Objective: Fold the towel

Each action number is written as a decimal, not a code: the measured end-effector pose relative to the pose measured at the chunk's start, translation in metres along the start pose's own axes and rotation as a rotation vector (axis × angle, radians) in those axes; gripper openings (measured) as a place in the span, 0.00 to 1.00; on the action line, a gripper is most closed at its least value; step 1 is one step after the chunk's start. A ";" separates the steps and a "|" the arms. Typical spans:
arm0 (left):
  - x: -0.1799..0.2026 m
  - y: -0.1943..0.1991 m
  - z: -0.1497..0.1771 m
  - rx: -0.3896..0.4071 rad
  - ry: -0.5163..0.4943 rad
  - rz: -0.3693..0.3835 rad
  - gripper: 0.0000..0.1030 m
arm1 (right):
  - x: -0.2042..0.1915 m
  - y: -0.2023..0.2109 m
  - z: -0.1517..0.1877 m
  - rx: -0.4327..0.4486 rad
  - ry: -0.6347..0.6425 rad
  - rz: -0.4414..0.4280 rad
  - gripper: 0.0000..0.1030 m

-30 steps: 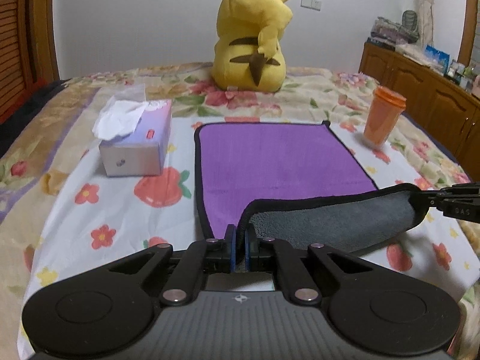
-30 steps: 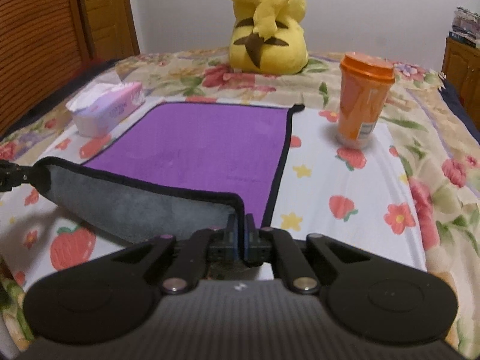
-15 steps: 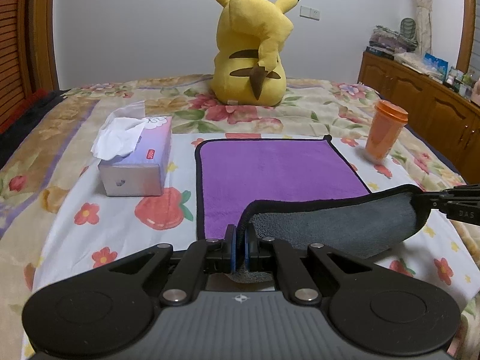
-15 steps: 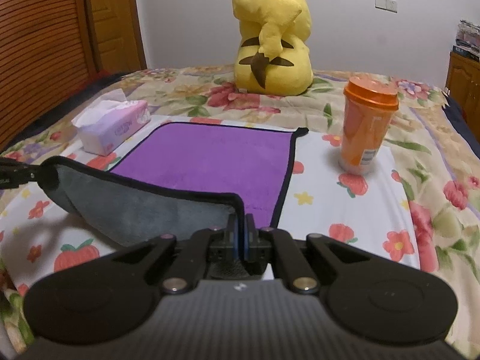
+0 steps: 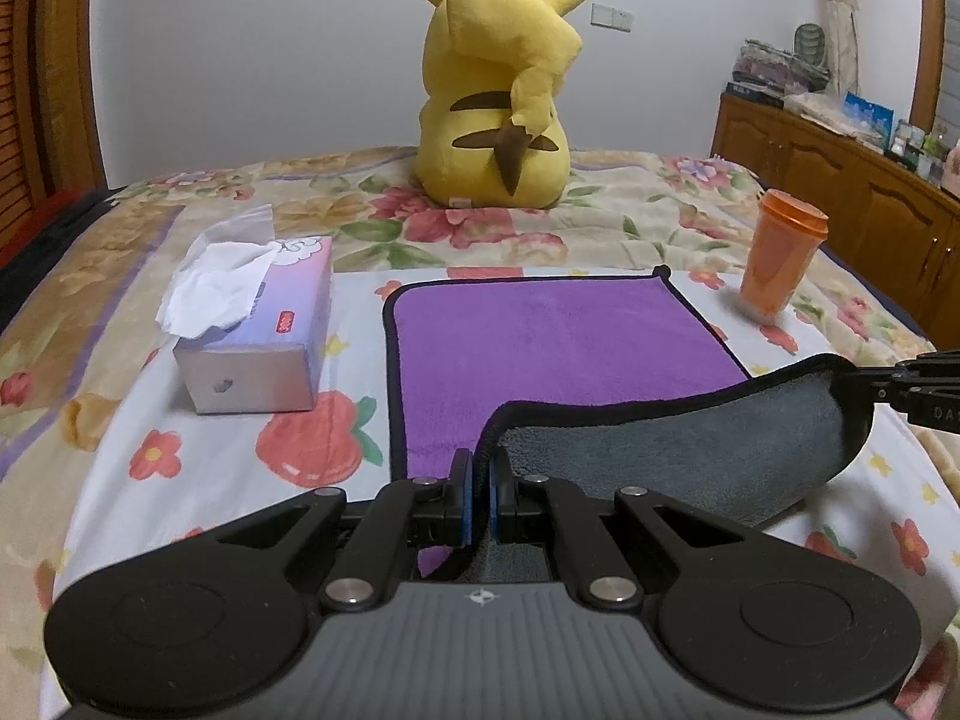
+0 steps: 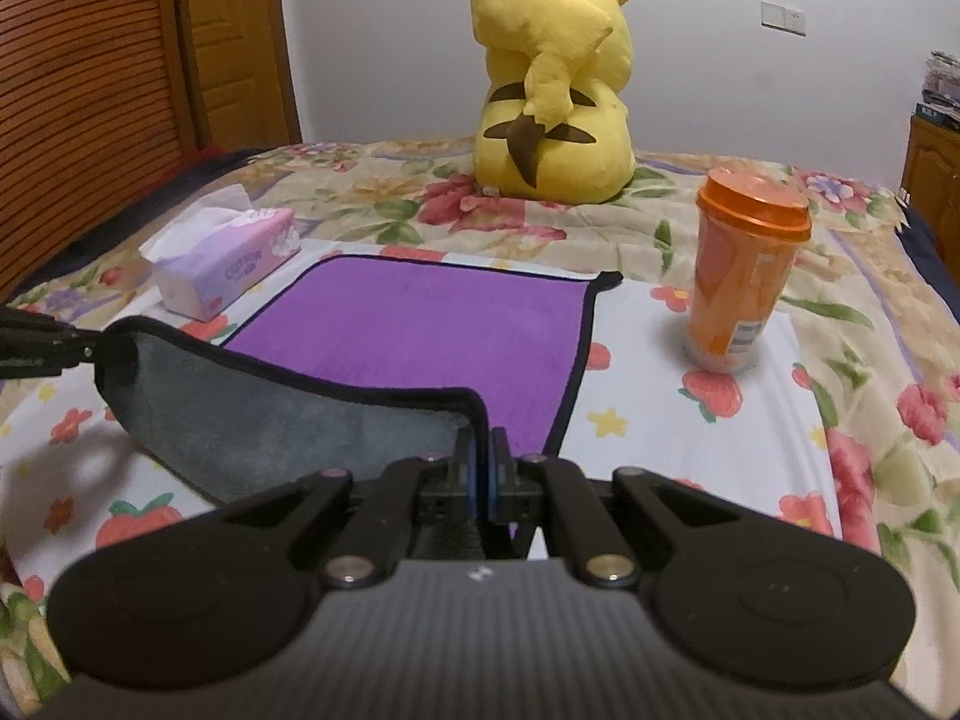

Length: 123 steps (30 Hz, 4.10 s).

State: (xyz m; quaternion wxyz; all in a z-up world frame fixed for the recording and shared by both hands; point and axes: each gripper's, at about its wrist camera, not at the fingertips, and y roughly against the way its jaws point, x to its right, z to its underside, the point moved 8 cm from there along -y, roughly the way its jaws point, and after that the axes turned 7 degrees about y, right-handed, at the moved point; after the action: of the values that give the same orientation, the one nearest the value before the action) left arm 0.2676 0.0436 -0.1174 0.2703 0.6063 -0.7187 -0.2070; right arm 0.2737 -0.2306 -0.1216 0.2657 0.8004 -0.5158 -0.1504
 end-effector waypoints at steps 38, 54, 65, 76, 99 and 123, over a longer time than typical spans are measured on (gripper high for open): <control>0.004 -0.009 -0.038 0.066 -0.027 0.027 0.08 | 0.010 -0.001 -0.032 0.077 0.000 -0.029 0.04; -0.001 -0.045 -0.063 0.057 -0.064 -0.002 0.08 | 0.012 -0.025 -0.052 0.078 0.068 -0.014 0.04; 0.005 -0.053 -0.087 0.076 -0.118 -0.015 0.08 | 0.018 -0.034 -0.066 0.092 0.083 -0.009 0.04; 0.010 -0.073 -0.115 0.118 -0.110 -0.025 0.08 | 0.033 -0.050 -0.098 0.145 0.109 0.035 0.03; -0.019 -0.158 -0.123 0.037 -0.044 -0.107 0.08 | 0.052 -0.120 -0.093 0.099 0.191 0.110 0.03; -0.016 -0.169 -0.094 -0.038 -0.024 -0.113 0.65 | 0.060 -0.139 -0.060 0.030 0.068 0.115 0.53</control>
State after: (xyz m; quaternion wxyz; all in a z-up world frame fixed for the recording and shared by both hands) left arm 0.4578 0.0322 -0.1526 0.2611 0.6381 -0.6824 -0.2428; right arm 0.4335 -0.2235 -0.1516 0.2790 0.7781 -0.5539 -0.0998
